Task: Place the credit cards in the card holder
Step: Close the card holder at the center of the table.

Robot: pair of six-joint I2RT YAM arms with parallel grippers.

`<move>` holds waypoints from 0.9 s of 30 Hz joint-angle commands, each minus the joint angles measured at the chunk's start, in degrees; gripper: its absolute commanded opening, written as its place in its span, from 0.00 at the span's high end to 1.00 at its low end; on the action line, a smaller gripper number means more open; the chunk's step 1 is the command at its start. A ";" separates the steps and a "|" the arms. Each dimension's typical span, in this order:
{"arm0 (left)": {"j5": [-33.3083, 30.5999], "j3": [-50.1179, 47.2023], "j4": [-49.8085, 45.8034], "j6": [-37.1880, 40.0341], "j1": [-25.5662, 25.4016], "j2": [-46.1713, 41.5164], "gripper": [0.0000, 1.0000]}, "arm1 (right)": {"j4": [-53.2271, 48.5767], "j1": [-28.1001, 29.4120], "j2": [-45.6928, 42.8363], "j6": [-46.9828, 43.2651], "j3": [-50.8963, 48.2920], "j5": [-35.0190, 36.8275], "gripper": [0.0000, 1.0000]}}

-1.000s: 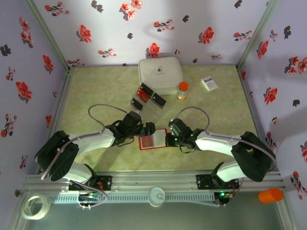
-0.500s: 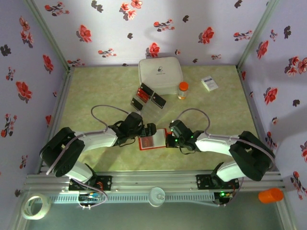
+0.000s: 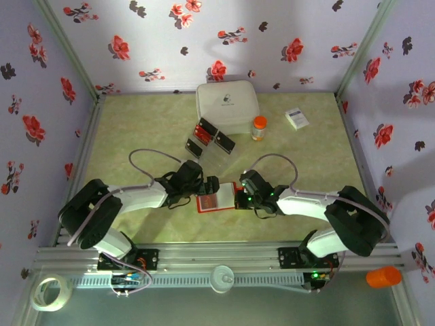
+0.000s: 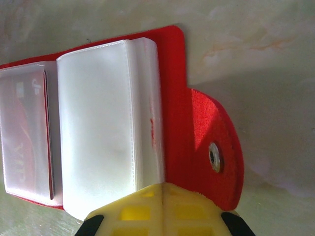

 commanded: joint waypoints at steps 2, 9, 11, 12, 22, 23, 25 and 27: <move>2.13 1.96 -0.87 1.43 -0.61 2.96 0.00 | -1.09 0.34 0.77 0.83 -0.93 0.58 1.00; 3.37 3.48 -1.48 2.31 -1.95 2.83 0.00 | -0.88 0.43 0.87 1.01 -0.90 0.51 1.00; 3.52 3.56 -1.79 2.29 -2.30 1.84 0.00 | -0.82 0.50 1.01 1.05 -0.91 0.51 1.00; 3.55 3.46 -1.77 2.27 -2.47 1.40 0.00 | -0.74 0.57 1.04 1.14 -0.91 0.43 1.00; 6.20 1.25 3.92 -0.57 -3.25 -5.18 0.00 | 0.05 1.08 1.93 1.36 -0.86 0.24 1.00; 6.61 1.47 4.57 -0.93 -3.47 -5.33 0.00 | 0.05 1.10 2.04 1.36 -0.83 0.24 1.00; 6.93 2.07 5.52 -1.10 -4.10 -5.41 0.00 | 0.14 1.14 2.18 1.38 -0.82 0.20 1.00; 7.16 3.00 6.35 -1.09 -4.80 -5.06 0.00 | 0.31 1.19 2.20 1.45 -0.82 0.24 1.00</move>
